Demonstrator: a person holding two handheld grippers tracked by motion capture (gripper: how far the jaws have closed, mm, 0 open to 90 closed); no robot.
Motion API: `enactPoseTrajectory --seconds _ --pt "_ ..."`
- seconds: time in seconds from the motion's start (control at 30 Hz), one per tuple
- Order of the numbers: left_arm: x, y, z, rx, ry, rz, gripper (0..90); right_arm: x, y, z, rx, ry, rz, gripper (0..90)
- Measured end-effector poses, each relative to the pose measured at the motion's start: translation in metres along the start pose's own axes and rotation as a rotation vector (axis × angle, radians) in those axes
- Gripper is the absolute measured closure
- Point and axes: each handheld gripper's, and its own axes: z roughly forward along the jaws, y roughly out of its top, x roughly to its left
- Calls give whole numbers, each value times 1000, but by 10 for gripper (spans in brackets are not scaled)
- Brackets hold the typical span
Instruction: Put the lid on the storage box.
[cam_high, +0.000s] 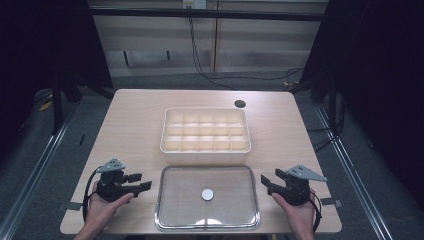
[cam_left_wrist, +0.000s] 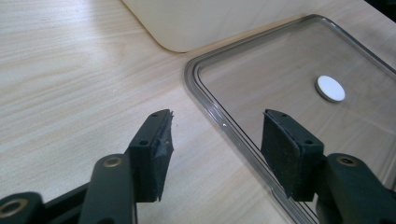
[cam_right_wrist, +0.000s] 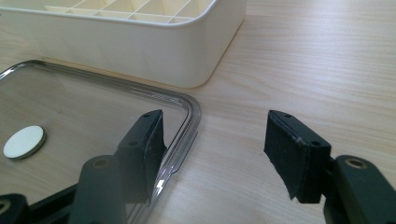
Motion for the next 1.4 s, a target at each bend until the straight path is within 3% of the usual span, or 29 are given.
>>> enactPoseTrajectory --seconds 0.07,0.23,0.43,0.53,0.57,0.67,0.73,0.83,1.0,1.17,1.23,1.4 --pt "-1 0 -1 7 22 12 445 0 -1 0 7 8 2 370" --pt "-2 -2 -1 34 16 -3 431 1 0 -1 16 13 11 363" --pt "-8 1 -4 17 -4 16 484 5 2 -1 45 17 8 415" --pt "-9 1 -4 19 -2 18 486 6 6 -2 42 41 22 392" --pt "-9 1 -4 20 6 20 482 6 12 -3 65 67 38 396" --pt "-7 3 -2 22 10 12 477 7 20 -5 80 65 30 387" --pt "-6 4 1 28 -2 14 487 6 27 -3 88 92 54 372" --pt "-6 3 11 62 -10 21 516 7 30 14 156 88 58 386" --pt "-7 1 14 65 -35 16 510 8 20 34 199 111 40 430" --pt "-7 1 17 72 -20 10 474 6 17 39 191 112 55 469" --pt "-9 0 22 80 -48 12 510 7 13 43 202 115 60 495" --pt "-14 -1 31 125 -62 42 555 11 9 50 231 114 43 499"
